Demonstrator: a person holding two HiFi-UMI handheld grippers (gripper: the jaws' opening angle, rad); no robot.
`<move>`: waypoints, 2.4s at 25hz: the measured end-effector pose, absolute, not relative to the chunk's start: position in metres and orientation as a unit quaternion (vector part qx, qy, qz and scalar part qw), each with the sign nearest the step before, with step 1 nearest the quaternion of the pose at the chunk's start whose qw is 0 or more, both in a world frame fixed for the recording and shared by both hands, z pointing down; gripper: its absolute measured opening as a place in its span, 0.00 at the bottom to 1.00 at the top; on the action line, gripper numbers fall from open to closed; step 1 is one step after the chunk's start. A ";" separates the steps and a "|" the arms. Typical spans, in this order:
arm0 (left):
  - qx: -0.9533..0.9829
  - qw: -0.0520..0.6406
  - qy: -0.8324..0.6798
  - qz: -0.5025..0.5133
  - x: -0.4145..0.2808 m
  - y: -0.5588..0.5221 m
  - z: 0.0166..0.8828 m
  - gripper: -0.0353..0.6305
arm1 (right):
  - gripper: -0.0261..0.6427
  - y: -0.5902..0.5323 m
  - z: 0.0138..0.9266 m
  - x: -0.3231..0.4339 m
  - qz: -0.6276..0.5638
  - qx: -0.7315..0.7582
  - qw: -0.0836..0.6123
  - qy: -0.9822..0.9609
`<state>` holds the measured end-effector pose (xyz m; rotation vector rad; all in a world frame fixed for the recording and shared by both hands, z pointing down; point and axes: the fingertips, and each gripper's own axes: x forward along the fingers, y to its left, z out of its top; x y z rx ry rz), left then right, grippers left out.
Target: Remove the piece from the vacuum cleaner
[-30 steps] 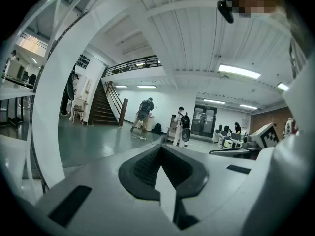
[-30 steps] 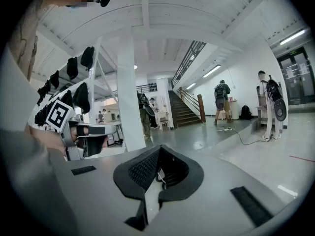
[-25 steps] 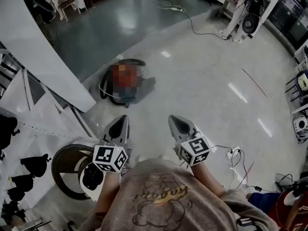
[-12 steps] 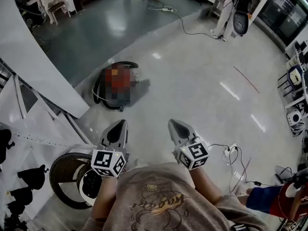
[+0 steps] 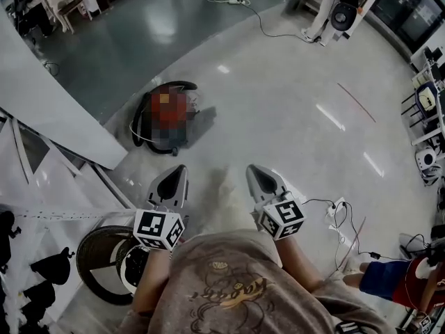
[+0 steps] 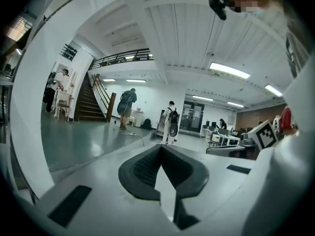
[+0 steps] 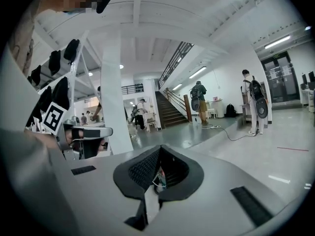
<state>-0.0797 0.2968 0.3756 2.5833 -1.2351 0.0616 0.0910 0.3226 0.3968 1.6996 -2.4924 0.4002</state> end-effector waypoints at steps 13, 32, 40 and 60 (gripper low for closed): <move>0.872 0.161 -0.462 0.032 -0.069 0.170 0.388 0.06 | 0.04 0.179 0.407 0.100 0.149 0.514 0.051 -0.843; 0.816 0.162 -0.555 0.015 -0.048 -0.003 0.365 0.06 | 0.04 -0.021 0.381 0.116 0.137 0.411 0.071 -0.898; 0.815 0.166 -0.555 0.018 -0.065 -0.028 0.369 0.06 | 0.04 -0.048 0.387 0.098 0.144 0.406 0.073 -0.900; 0.831 0.170 -0.529 -0.012 -0.095 -0.066 0.356 0.35 | 0.27 -0.081 0.374 0.062 0.152 0.389 0.038 -0.908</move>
